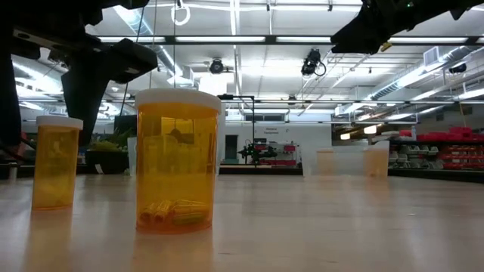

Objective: Pick and place medicine bottles into bin by pill shape (circle, oval)
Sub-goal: Put the small orange tablet bottle into the left transparent bin

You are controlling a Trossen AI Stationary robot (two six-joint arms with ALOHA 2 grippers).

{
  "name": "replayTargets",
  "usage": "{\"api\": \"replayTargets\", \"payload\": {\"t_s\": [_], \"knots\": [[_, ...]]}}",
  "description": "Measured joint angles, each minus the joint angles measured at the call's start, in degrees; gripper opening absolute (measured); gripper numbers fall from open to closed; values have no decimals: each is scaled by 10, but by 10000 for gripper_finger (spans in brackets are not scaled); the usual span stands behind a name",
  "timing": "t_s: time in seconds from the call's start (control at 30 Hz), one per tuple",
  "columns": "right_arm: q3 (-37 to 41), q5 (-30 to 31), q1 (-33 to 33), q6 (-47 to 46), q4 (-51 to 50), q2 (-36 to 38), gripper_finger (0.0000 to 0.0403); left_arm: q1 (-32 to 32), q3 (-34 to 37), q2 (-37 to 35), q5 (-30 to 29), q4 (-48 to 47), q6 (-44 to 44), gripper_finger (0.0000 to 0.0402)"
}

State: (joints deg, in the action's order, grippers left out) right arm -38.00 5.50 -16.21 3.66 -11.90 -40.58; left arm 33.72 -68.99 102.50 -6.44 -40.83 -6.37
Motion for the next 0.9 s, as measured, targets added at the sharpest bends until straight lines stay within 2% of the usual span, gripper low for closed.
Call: {"api": "replayTargets", "payload": {"t_s": [0.5, 0.9], "knots": [[0, 0, 0, 0, 0, 0, 287, -2, 0, 0, 0, 6, 0, 120], [0, 0, 0, 0, 0, 0, 287, -58, -1, -17, -4, -22, 12, 127]]}}
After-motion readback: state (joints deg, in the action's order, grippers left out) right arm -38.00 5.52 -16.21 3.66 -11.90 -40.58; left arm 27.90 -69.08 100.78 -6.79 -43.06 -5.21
